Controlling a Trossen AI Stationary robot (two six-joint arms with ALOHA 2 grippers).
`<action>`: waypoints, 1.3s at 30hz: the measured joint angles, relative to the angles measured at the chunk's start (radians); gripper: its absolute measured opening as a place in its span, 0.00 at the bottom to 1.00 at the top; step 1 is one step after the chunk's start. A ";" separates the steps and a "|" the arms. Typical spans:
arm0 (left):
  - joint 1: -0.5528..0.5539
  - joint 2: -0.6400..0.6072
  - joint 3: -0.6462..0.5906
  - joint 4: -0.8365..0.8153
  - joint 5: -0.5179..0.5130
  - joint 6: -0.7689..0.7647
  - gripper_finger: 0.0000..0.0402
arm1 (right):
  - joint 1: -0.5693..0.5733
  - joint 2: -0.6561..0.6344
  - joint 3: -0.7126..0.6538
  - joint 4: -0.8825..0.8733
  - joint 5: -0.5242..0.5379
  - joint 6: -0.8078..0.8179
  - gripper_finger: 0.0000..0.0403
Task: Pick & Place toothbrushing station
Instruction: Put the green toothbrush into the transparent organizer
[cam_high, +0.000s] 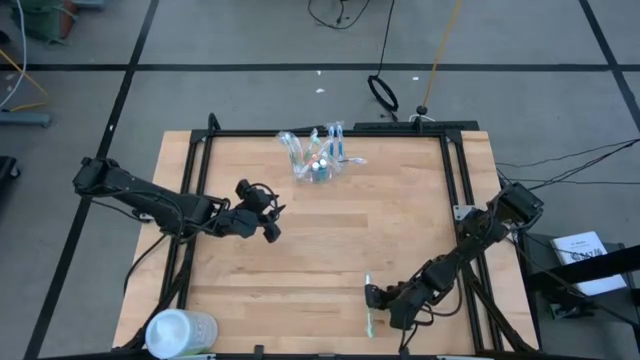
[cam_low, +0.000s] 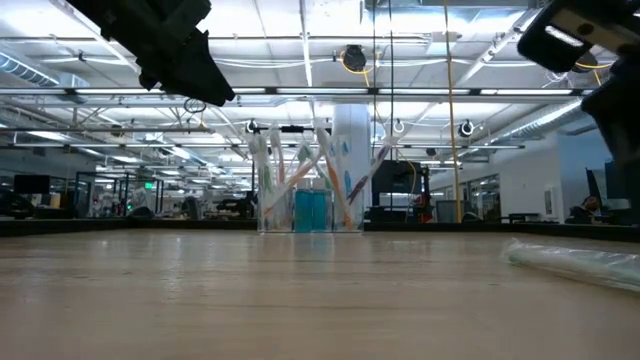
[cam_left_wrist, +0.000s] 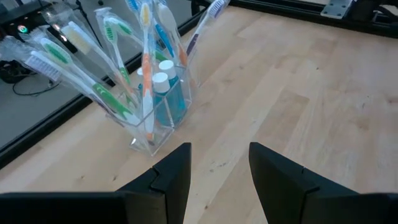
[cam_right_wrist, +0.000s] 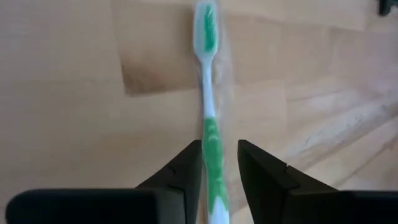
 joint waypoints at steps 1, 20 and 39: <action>0.000 0.000 0.000 0.000 0.005 0.001 0.42 | 0.001 0.000 0.000 0.008 -0.001 0.005 0.26; 0.000 0.000 0.000 0.000 0.040 0.004 0.42 | -0.061 0.062 0.000 0.139 -0.133 -0.018 0.42; 0.000 0.000 0.000 0.000 0.041 0.003 0.42 | -0.125 0.071 0.001 0.114 -0.209 0.208 0.02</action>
